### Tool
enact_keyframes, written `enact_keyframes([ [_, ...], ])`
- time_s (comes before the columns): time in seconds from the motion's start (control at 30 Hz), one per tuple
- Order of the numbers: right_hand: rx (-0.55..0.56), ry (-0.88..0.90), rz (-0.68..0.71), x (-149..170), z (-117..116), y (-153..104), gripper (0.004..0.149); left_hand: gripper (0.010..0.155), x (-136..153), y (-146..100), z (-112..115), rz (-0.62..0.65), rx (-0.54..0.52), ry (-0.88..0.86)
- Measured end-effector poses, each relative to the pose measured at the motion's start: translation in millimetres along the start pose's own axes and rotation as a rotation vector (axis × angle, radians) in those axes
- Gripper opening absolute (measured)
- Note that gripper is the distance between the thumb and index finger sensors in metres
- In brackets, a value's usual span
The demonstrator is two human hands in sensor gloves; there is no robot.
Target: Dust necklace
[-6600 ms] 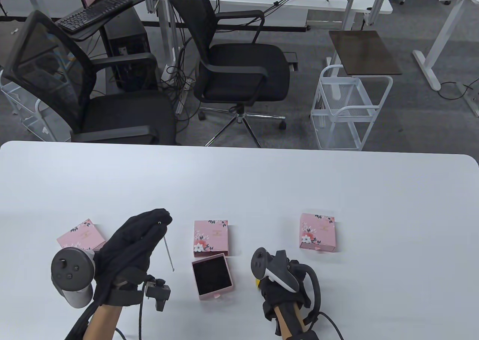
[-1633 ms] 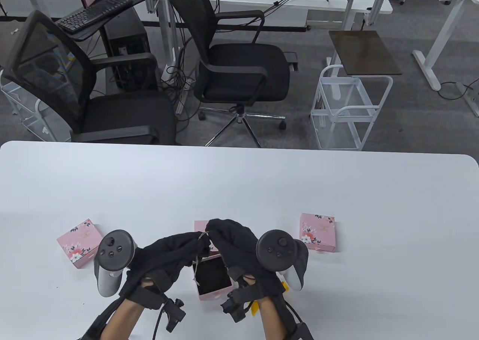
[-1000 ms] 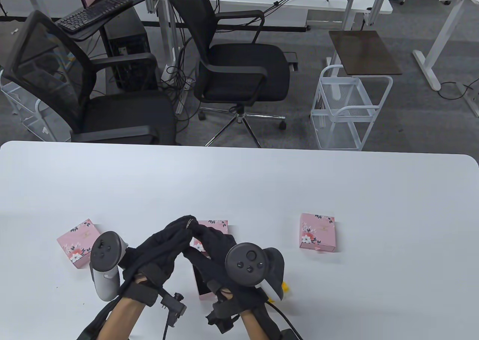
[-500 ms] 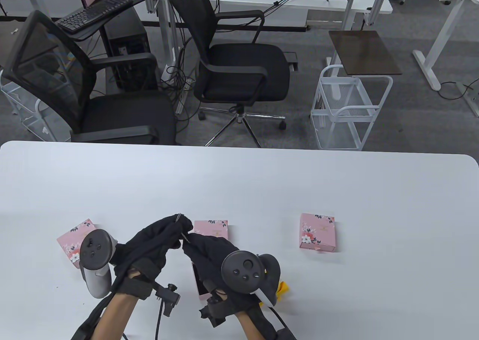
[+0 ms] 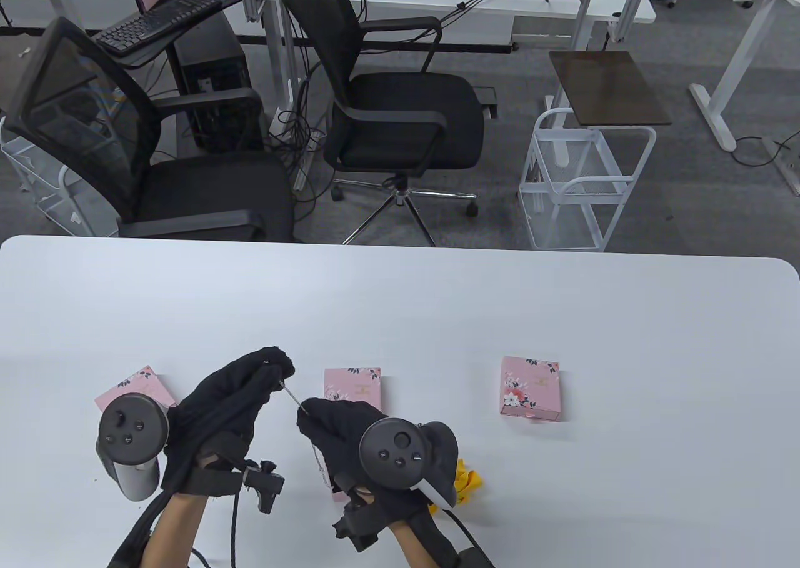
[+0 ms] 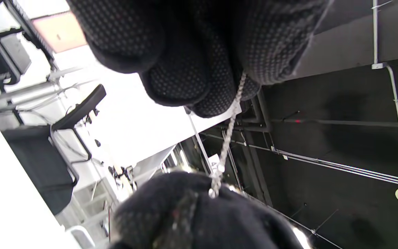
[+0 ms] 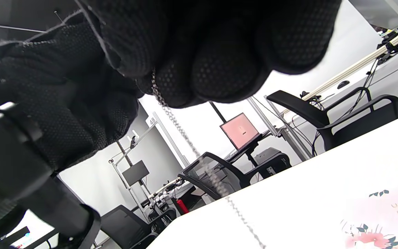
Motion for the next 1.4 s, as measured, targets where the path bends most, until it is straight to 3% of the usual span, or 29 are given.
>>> enact_keyframes([
  [0.2, -0.014, 0.008, 0.0, 0, -2, 1, 0.034, 0.037, -10, -2, -5, 0.062, -0.036, 0.053],
  [0.4, -0.038, 0.022, -0.013, 6, -4, 4, 0.035, 0.036, -23, -4, 0, 0.136, 0.074, 0.081],
  [0.63, -0.088, 0.03, -0.016, 9, -9, 6, 0.035, 0.035, -26, -8, -3, 0.158, -0.03, 0.159],
  [0.73, -0.126, 0.008, -0.033, 12, -10, 8, 0.035, 0.035, -26, -9, 3, 0.161, 0.002, 0.153],
  [0.8, -0.141, -0.022, -0.074, 19, -2, 5, 0.041, 0.035, -27, -10, 6, 0.158, 0.021, 0.157],
  [0.97, -0.052, -0.124, -0.188, 46, 32, -16, 0.049, 0.034, -24, -10, 9, 0.131, 0.063, 0.155],
  [1.03, -0.078, -0.201, -0.252, 61, 39, -28, 0.05, 0.034, -22, -9, 10, 0.122, 0.074, 0.151],
  [1.13, -0.157, -0.337, -0.358, 91, 37, -49, 0.05, 0.034, -20, -9, 10, 0.099, 0.085, 0.142],
  [1.27, -0.383, -0.505, -0.494, 132, 3, -68, 0.057, 0.035, -22, -9, 9, 0.101, 0.084, 0.133],
  [1.4, -0.589, -0.623, -0.619, 161, -38, -71, 0.073, 0.035, -23, -10, 11, 0.103, 0.092, 0.119],
])
Point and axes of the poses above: the tracker on the back of each hand, its own x axis roughly to the little-finger side, its own y axis roughly from the wrist to the fingertips, z = x × y, the point moved 3 cm from there along y, roughly from the wrist to the fingertips, and after that the axes turned 12 degrees about -x, right-handed, at the moved point
